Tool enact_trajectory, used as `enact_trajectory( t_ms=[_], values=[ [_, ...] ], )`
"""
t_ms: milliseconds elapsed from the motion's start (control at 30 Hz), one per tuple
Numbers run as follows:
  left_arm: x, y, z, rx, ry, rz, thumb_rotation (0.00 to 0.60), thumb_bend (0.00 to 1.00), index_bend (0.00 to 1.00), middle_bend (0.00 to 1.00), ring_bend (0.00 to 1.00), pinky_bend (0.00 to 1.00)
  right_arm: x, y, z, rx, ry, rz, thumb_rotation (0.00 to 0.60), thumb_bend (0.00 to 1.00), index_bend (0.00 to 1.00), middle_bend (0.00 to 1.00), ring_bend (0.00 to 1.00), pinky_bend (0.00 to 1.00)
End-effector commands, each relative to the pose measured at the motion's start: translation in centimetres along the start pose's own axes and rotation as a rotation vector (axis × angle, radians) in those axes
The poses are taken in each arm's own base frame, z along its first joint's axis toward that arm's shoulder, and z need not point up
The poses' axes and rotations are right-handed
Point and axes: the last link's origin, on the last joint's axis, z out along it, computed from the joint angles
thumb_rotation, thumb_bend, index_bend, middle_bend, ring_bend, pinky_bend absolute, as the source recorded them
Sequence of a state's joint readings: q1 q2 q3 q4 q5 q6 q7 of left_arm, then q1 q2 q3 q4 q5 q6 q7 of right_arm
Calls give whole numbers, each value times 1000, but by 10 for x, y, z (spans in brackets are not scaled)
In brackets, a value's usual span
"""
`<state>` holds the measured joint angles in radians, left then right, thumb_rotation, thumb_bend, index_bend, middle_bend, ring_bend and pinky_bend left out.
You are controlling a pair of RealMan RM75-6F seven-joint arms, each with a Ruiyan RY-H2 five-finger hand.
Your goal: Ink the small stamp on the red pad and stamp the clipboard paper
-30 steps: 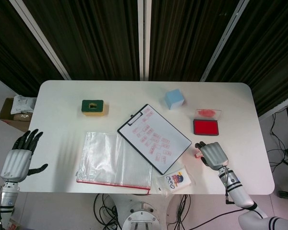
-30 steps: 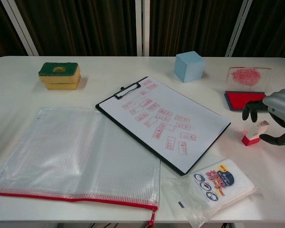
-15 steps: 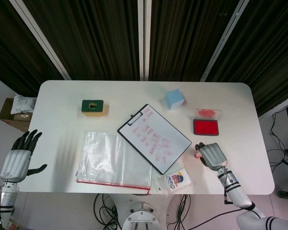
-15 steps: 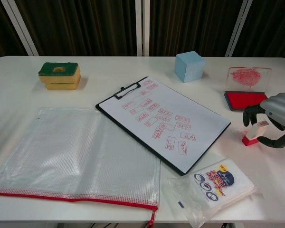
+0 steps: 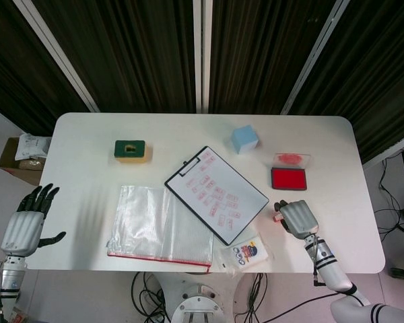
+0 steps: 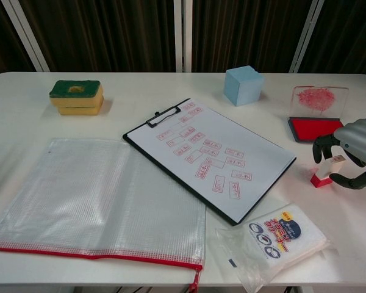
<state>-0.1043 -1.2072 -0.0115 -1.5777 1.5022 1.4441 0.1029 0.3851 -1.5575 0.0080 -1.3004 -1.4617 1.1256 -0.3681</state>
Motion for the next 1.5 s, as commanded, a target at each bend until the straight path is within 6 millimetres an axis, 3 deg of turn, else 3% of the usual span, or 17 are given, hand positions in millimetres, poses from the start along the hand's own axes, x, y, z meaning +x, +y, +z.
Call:
enact_trajectory(
  t_ms=[33, 600, 900, 1133, 1333, 1500],
  values=[
    [-1, 0, 0, 1, -2, -2, 579, 98, 79, 45, 29, 147, 0, 0, 0, -2, 3, -1, 600, 279, 446, 463, 690, 932],
    [-3, -5, 0, 7, -8, -6, 580, 98, 79, 45, 29, 147, 0, -1, 2, -13, 25, -14, 600, 332, 574, 530, 691, 932],
    [-3, -5, 0, 4, -10, -8, 581, 98, 79, 45, 29, 147, 6, 5, 2, -28, 38, 19, 600, 355, 595, 545, 691, 932],
    [-3, -5, 0, 3, -16, -6, 582, 98, 79, 45, 30, 147, 36, 38, 15, -111, 61, 138, 600, 356, 623, 567, 691, 932],
    [-3, -5, 0, 5, -21, -7, 581, 99, 79, 45, 30, 147, 55, 68, 41, -172, 46, 149, 600, 357, 641, 581, 696, 932],
    [-3, -6, -1, 8, -25, -4, 585, 99, 79, 45, 29, 147, 63, 81, 62, -204, 20, 152, 600, 358, 655, 594, 720, 932]
  ],
)
